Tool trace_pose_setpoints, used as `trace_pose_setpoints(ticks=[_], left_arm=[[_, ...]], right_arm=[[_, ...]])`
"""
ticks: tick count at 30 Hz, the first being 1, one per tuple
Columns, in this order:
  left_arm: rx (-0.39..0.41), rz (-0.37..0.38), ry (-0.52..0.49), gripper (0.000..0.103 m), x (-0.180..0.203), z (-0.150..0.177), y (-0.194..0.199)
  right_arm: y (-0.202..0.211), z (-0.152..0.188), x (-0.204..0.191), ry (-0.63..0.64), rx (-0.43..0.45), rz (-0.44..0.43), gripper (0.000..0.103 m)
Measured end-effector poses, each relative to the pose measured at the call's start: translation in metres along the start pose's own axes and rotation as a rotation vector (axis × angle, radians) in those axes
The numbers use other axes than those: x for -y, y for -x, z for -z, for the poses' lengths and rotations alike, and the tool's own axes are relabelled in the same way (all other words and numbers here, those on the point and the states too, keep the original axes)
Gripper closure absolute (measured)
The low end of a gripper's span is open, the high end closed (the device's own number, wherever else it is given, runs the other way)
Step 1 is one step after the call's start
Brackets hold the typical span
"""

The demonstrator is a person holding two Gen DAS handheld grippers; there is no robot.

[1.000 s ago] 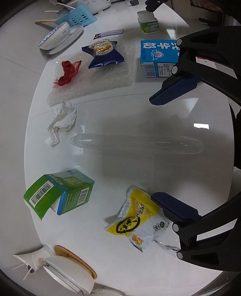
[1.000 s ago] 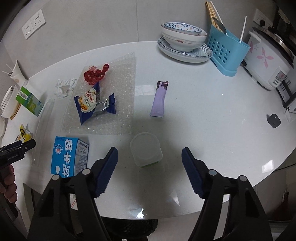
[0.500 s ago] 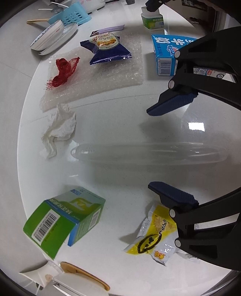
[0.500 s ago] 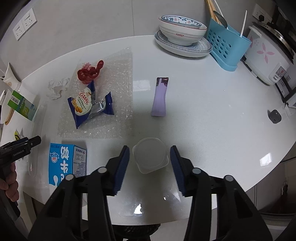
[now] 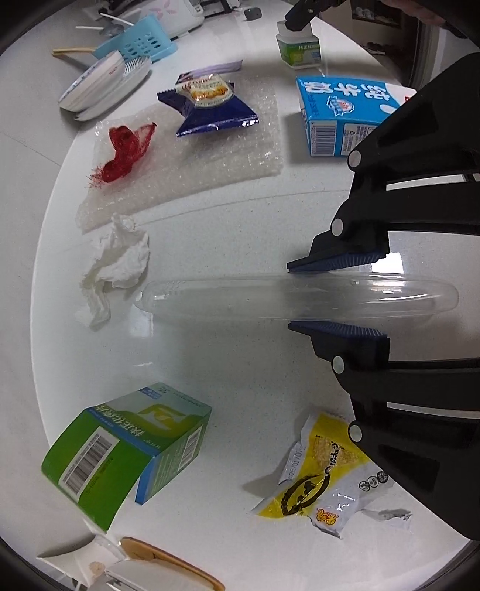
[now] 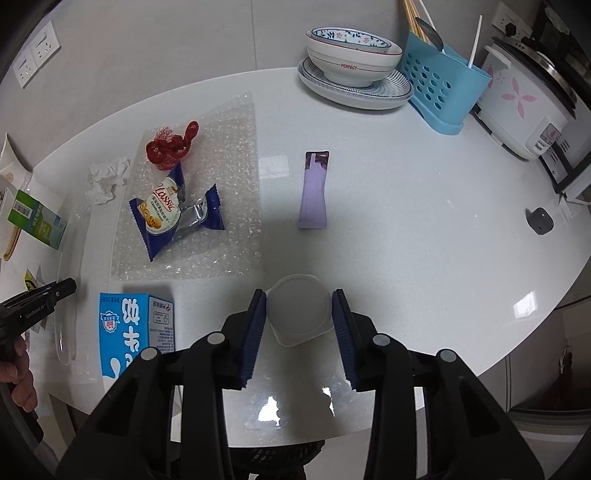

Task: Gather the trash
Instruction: 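Reach the left tool to the clear tube while the right tool reaches the clear cup, then close the left tool on the clear tube while the right tool grips the clear cup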

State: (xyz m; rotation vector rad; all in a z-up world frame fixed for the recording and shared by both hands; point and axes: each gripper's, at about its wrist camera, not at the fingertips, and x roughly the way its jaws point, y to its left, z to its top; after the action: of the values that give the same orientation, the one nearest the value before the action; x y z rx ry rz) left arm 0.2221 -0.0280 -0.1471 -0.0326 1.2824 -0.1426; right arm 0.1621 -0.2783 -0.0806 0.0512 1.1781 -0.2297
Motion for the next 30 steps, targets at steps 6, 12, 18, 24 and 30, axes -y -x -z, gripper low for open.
trace_pose_setpoints(ticks=[6, 12, 18, 24, 30], left_arm=[[0.033, 0.020, -0.005, 0.078, 0.003, 0.012, 0.021], [0.064, 0.014, 0.005, 0.078, 0.008, 0.032, 0.047], [0.077, 0.003, 0.044, 0.078, 0.016, 0.060, 0.069], [0.101, 0.000, 0.091, 0.078, 0.020, 0.091, 0.091], [0.126, -0.009, 0.121, 0.078, 0.022, 0.116, 0.114]], right_arm=[[0.015, 0.002, 0.000, -0.006, 0.038, 0.005, 0.068], [0.030, 0.009, 0.005, 0.010, 0.074, -0.027, 0.068], [0.048, 0.019, 0.008, 0.045, 0.113, -0.073, 0.068], [0.066, 0.033, 0.009, 0.074, 0.142, -0.115, 0.068], [0.085, 0.046, 0.012, 0.102, 0.173, -0.145, 0.068]])
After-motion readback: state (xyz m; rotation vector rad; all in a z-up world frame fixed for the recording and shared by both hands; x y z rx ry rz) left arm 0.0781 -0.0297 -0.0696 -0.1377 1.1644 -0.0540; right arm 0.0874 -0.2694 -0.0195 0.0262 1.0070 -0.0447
